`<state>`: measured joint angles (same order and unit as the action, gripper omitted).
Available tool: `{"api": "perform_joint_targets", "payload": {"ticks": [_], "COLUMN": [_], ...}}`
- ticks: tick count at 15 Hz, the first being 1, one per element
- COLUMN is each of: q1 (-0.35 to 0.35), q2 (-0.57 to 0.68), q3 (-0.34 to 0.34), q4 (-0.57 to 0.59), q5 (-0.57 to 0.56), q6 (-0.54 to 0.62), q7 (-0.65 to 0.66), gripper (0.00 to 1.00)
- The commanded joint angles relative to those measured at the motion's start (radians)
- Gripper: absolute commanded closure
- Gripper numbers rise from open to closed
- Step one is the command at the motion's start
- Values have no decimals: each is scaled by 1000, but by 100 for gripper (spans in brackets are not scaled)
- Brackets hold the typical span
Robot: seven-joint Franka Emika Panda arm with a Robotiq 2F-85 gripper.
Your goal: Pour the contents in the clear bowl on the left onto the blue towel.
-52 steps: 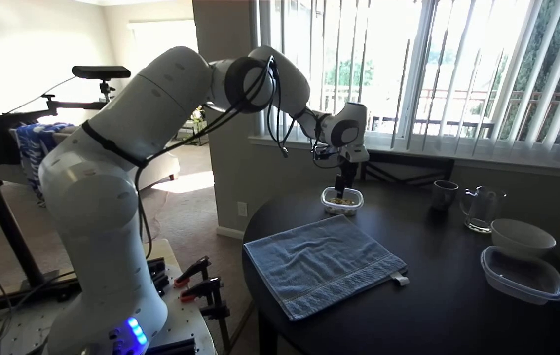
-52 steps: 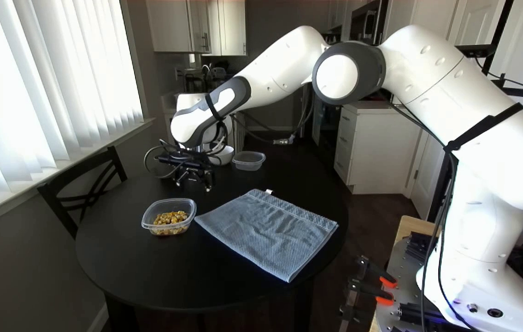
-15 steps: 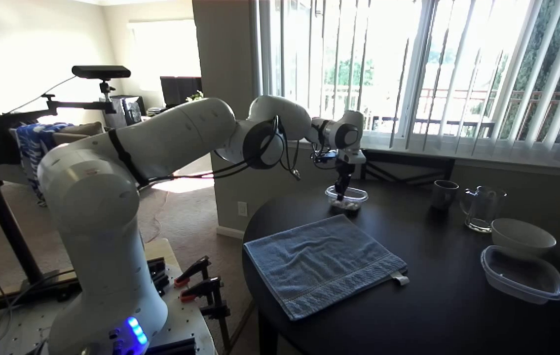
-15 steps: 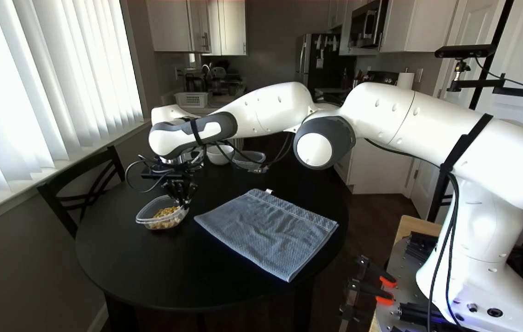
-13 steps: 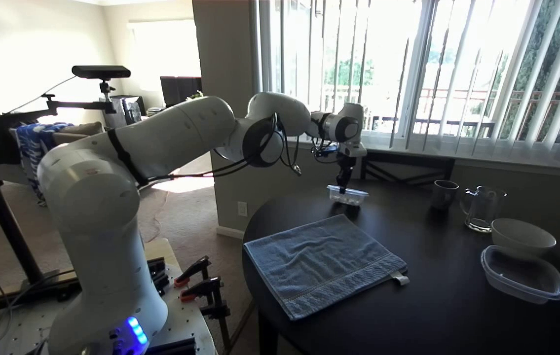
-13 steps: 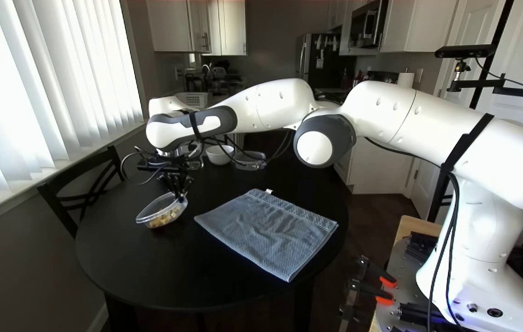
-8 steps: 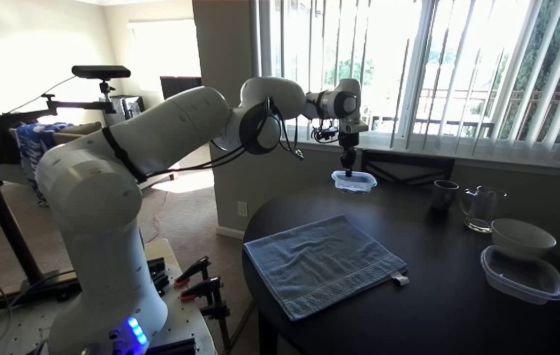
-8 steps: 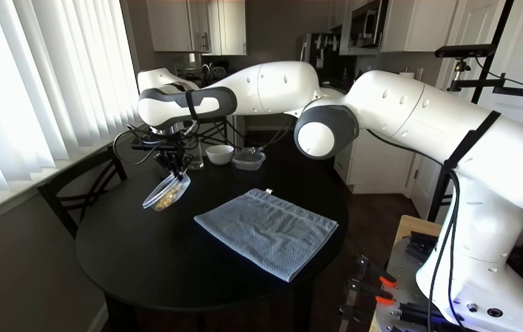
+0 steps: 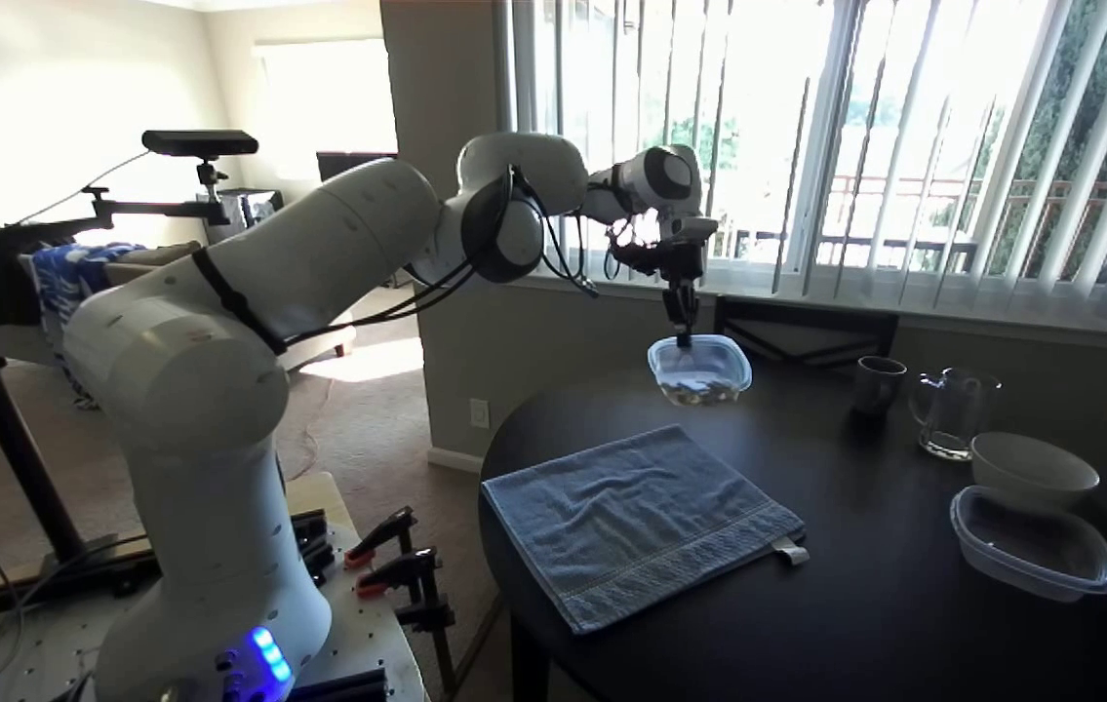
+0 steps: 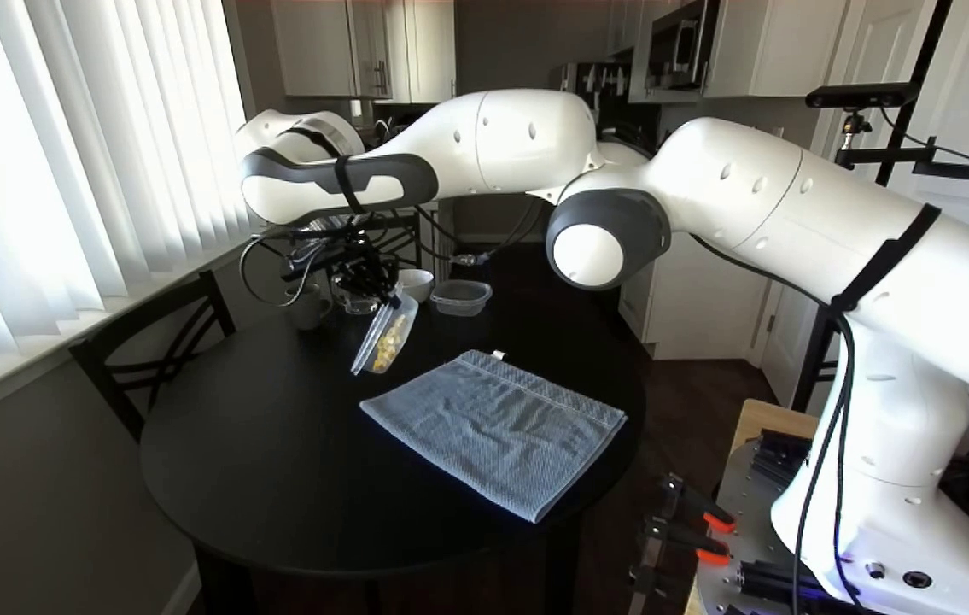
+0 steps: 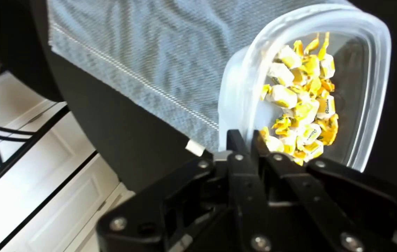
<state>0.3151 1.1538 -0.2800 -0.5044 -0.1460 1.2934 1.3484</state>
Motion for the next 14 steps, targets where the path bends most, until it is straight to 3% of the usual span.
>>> {"api": "perform_joint_targets", "payload": {"ticks": [1,8,14], "q1": [48,171,177], "q2": [-30,-31,41], "q3": [-44,-113,-167], "q4": [-27,-30,-72], "q5": [-65,-239,-425], "q6": [-189,-549,-655], "q7": [-25,-142,-251], "gripper": [98,98,98]}}
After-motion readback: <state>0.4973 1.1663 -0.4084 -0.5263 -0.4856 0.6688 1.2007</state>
